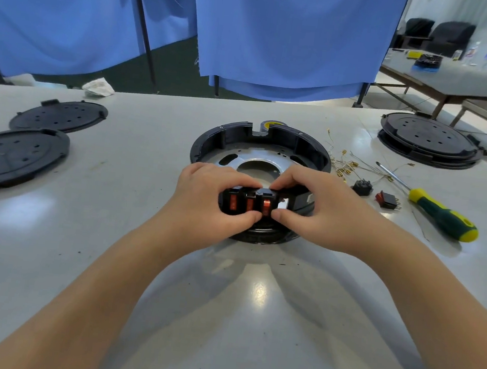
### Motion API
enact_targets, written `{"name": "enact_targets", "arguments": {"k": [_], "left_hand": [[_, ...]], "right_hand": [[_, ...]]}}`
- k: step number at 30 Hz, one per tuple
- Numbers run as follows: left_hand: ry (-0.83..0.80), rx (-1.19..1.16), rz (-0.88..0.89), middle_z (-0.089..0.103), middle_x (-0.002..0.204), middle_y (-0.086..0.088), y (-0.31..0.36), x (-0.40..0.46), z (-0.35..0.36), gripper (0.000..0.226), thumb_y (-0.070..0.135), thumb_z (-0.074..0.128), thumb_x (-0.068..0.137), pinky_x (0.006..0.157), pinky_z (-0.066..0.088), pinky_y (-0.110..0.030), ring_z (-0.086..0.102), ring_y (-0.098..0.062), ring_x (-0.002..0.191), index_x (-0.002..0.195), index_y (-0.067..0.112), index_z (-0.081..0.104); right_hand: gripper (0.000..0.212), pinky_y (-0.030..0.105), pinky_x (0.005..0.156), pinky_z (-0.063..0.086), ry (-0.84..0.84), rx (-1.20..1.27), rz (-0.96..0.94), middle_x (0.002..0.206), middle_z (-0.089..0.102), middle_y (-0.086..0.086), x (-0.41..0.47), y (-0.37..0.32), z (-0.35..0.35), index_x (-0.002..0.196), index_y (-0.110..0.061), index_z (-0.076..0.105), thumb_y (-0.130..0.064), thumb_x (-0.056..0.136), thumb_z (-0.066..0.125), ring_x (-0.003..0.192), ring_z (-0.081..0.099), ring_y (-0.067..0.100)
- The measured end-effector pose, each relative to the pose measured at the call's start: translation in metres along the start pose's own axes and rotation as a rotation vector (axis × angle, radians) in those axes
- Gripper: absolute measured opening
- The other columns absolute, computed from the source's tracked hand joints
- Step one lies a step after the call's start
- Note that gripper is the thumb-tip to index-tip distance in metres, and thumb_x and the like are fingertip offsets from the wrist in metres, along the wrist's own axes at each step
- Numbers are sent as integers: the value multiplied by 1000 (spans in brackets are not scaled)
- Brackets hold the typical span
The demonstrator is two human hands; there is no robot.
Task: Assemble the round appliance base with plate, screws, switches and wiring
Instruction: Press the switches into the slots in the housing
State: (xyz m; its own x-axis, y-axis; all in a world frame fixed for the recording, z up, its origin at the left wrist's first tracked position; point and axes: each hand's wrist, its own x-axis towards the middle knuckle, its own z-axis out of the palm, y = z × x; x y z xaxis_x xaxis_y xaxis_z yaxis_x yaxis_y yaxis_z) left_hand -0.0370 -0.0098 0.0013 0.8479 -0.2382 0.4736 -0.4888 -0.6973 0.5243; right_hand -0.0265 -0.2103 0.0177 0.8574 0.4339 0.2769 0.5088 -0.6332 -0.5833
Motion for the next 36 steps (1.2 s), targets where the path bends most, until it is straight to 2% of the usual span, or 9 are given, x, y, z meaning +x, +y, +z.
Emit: {"name": "enact_targets", "arguments": {"k": [4,10,15,20,26,30,34,36], "left_hand": [[19,23,6,68,93,16,1,0,1,39,44,67,65,102,26,-30,50,-1,93,102,35,71],[37,78,19,69,91,13,3,-1,4,32,38,66,68,100,30,-36,59,-11,97,99,33,72],[53,78,31,69,90,14,2,-1,5,28,38,66,69,98,28,-31,59,-9,95,96,33,71],[80,25,33,68,89,19,1,-1,6,21,40,62,78,99,28,-29,57,-2,94,96,34,72],[102,10,16,71,89,19,3,0,5,24,43,60,81,101,34,-37,60,-3,95,96,33,76],[93,-7,8,73,89,17,6,0,4,27,44,61,80,98,39,-43,63,-6,94,97,31,77],[88,-33,15,74,88,14,6,1,3,28,42,61,81,95,42,-46,65,-9,93,98,29,78],[93,-45,17,74,87,14,6,1,3,26,41,62,81,93,43,-47,66,-10,91,98,30,78]], "right_hand": [[29,32,84,49,19,-13,7,96,65,-12,0,-2,1,101,-23,63,-24,75,76,93,60,5],[25,37,82,50,66,-53,-23,93,67,-10,-1,-2,3,99,-19,65,-18,77,74,91,61,10],[25,37,84,50,71,-57,-32,94,67,-10,0,-1,3,100,-19,66,-20,77,74,92,62,9],[14,32,77,51,87,4,-24,87,67,-13,0,-1,2,97,-21,68,-24,84,66,85,62,5],[19,22,71,49,118,-8,-16,85,68,-17,1,-1,3,93,-25,71,-39,84,63,82,62,0],[17,26,64,49,137,-20,-16,81,67,-16,2,-1,4,90,-26,72,-39,84,63,71,62,6],[16,31,69,51,138,-30,-31,80,68,-15,3,-2,4,88,-24,72,-36,85,64,74,63,8],[14,29,66,49,137,-22,-26,81,68,-16,3,-1,5,88,-24,72,-36,85,64,73,62,5]]}}
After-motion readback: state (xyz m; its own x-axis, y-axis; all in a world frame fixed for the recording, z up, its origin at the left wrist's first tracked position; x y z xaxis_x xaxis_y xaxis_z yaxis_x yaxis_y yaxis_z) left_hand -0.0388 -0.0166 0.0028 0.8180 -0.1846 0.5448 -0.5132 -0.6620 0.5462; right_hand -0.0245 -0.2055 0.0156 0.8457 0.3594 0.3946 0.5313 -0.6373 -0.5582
